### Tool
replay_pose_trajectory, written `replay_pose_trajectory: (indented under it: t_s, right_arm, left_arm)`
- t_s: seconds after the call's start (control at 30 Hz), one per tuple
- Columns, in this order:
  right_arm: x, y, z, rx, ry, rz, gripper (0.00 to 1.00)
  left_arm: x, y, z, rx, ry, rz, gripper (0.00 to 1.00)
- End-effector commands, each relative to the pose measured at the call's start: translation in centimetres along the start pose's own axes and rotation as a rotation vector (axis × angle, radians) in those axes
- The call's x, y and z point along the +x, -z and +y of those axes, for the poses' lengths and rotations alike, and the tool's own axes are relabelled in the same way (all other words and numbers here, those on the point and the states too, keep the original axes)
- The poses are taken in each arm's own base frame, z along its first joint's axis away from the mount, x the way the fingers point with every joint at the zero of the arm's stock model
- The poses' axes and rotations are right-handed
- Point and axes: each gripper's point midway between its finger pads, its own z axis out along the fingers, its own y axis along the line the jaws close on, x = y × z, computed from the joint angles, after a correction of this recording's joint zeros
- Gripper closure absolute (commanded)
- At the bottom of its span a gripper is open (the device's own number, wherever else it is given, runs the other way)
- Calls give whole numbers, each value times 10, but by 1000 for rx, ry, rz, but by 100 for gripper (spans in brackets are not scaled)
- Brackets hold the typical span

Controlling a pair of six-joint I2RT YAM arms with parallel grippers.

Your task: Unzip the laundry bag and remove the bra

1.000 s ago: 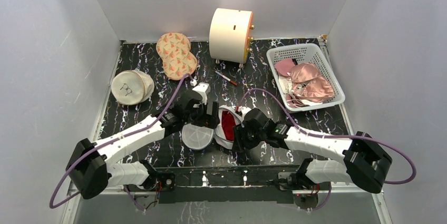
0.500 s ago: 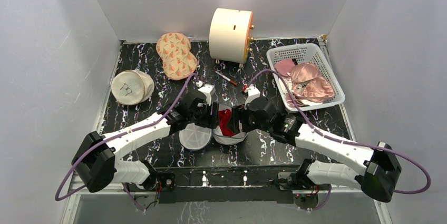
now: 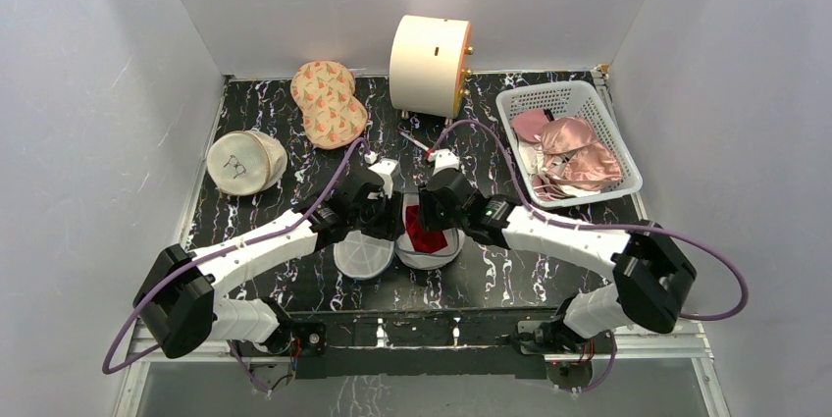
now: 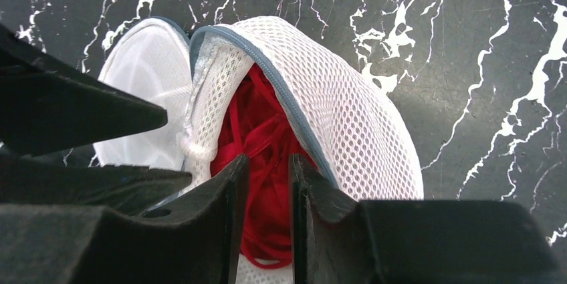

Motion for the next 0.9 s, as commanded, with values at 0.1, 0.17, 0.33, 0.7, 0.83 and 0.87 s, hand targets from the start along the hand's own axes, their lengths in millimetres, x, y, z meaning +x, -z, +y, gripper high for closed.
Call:
replay_pose_trajectory:
  t_s: [0.1, 0.17, 0.33, 0.7, 0.83, 0.87]
  right_arm:
    - [-22, -25, 11, 5, 37, -50, 66]
    - [-19, -30, 6, 39, 69, -30, 61]
    - [-10, -43, -2, 73, 131, 8, 49]
    - [-11, -57, -18, 164, 177, -9, 72]
    - [-24, -44, -17, 172, 189, -41, 94]
    - [-29, -38, -16, 168, 186, -52, 98]
  left_arm:
    - [-3, 7, 1, -8, -18, -8, 55]
    - [-3, 7, 2, -15, -19, -7, 55]
    - [-1, 7, 3, -18, -21, -8, 55]
    - [-2, 9, 5, -26, -23, -7, 54]
    - [-2, 11, 6, -34, -27, -12, 54]
    - [-2, 12, 7, -35, -26, -14, 54]
